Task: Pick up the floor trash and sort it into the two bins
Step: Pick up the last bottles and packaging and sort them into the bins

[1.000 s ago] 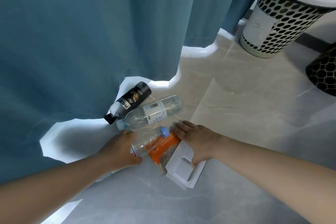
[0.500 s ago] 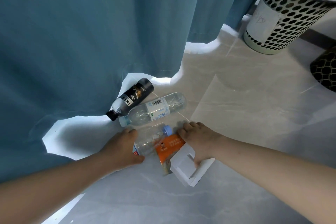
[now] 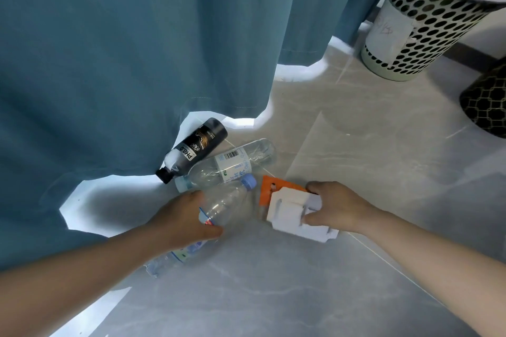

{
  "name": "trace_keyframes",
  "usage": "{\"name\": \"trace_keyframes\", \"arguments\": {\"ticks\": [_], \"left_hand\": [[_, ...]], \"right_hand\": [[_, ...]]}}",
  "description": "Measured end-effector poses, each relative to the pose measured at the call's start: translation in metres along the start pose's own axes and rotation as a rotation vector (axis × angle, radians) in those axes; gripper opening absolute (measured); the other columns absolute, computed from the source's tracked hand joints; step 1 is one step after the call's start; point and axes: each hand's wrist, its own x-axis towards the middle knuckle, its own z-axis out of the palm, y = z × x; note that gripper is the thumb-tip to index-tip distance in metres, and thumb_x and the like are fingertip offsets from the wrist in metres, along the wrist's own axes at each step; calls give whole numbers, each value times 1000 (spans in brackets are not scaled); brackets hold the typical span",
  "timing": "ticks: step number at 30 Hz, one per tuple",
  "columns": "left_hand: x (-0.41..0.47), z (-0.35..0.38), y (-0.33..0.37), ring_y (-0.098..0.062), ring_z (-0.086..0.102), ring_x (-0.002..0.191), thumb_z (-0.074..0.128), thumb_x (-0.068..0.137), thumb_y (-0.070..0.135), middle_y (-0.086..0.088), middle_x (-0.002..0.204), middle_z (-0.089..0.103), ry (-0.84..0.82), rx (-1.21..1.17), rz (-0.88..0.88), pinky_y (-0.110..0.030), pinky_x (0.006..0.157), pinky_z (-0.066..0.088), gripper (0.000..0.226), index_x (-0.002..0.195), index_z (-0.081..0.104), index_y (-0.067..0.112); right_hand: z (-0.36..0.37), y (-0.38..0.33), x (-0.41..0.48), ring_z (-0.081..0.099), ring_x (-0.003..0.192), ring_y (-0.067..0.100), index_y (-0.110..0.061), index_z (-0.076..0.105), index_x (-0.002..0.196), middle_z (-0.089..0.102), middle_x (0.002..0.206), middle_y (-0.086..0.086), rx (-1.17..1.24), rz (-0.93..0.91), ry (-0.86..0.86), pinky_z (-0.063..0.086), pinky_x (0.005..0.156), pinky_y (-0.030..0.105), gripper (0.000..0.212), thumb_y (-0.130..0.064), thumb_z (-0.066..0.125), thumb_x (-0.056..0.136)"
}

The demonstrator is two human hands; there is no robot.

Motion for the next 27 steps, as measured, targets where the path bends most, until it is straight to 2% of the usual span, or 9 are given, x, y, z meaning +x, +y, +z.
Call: {"name": "trace_keyframes", "arguments": {"ticks": [2,6,10,14,17,19,22,25,27], "left_hand": [[-1,-3,5,-8,59,79,73,59,55,10,85,61,-8,-71,-11,-24,66,47,46,86,54,23],[1,-17,29,-7,59,88,71,56,61,13,94,61,-16,-150,19,-27,78,50,54,95,52,29],[17,-44,68,-11,53,98,72,63,65,12,107,54,-4,-115,59,-29,84,44,62,107,47,29],[31,-75,118,-4,55,83,70,65,66,12,91,57,-8,-164,62,-24,68,43,53,96,52,27],[33,-94,152,-7,62,82,69,60,71,12,87,63,-35,-336,-22,-26,60,45,56,94,58,29],[25,-106,174,-11,66,85,68,50,73,9,91,67,-107,-465,-82,-30,63,53,64,98,61,31],[2,-131,206,-14,69,89,74,40,69,8,98,69,-179,-597,-121,-39,79,59,74,103,63,31],[-29,-170,240,-15,70,83,80,49,59,6,92,70,-174,-624,-167,-31,65,58,61,99,64,27],[-53,-203,265,-16,70,81,80,51,56,4,87,71,-159,-617,-174,-34,70,58,57,95,65,24]], "right_hand": [[-10,7,-8,61,76,24,-19,52,77,61,76,1,65,75,124,45,59,31,25,-29,74,73],[-32,16,-20,58,69,18,-20,50,73,59,71,-4,170,189,294,38,51,26,24,-29,73,76],[-59,18,-22,64,76,21,-14,61,87,66,80,1,338,241,408,50,63,33,26,-33,75,75],[-92,16,-31,63,73,21,-15,60,85,65,80,3,517,281,443,46,58,30,24,-32,75,77],[-117,15,-42,63,71,21,-16,60,87,65,78,5,593,340,469,46,56,29,24,-34,74,77],[-135,11,-59,63,68,19,-16,60,86,65,75,5,594,387,471,45,54,28,25,-36,73,78],[-170,1,-96,62,65,18,-18,59,86,65,72,4,645,458,523,46,54,28,27,-41,71,80],[-207,-15,-142,63,65,15,-19,59,89,65,72,1,664,473,553,49,54,25,28,-43,70,81],[-233,-31,-175,63,67,11,-20,57,93,64,75,-4,697,479,550,47,52,18,29,-44,70,82]]}}
